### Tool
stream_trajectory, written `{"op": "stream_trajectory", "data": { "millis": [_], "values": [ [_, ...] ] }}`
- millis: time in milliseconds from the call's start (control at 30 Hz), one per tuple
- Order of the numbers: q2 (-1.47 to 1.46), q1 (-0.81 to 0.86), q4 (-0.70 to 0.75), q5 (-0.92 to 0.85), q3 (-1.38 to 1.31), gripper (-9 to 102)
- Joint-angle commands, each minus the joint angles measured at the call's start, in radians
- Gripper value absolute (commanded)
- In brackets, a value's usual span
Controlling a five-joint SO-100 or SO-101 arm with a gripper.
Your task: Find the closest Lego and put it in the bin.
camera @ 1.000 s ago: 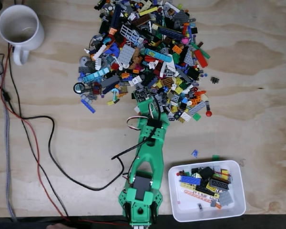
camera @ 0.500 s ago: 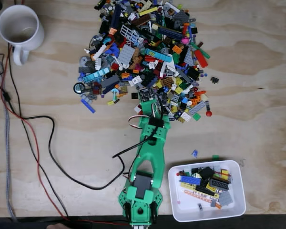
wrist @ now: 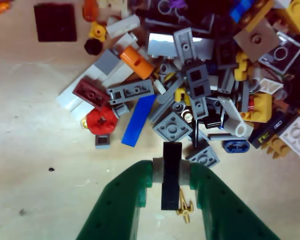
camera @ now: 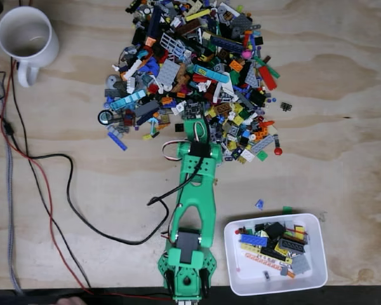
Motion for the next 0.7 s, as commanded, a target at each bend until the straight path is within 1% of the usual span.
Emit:
{"op": "stream_trajectory", "data": {
  "millis": [0,67,167,500,600,667],
  "values": [
    [0.08,0.029,0.061,0.091,-0.149,7],
    [0.11,0.071,0.08,0.138,-0.175,8],
    [0.175,0.167,0.146,0.175,-0.202,8],
    [0.405,0.624,0.284,0.15,-0.19,8],
    [0.414,0.673,0.313,0.169,-0.176,8],
    [0.41,0.638,0.311,0.218,-0.138,10]
  ]
}}
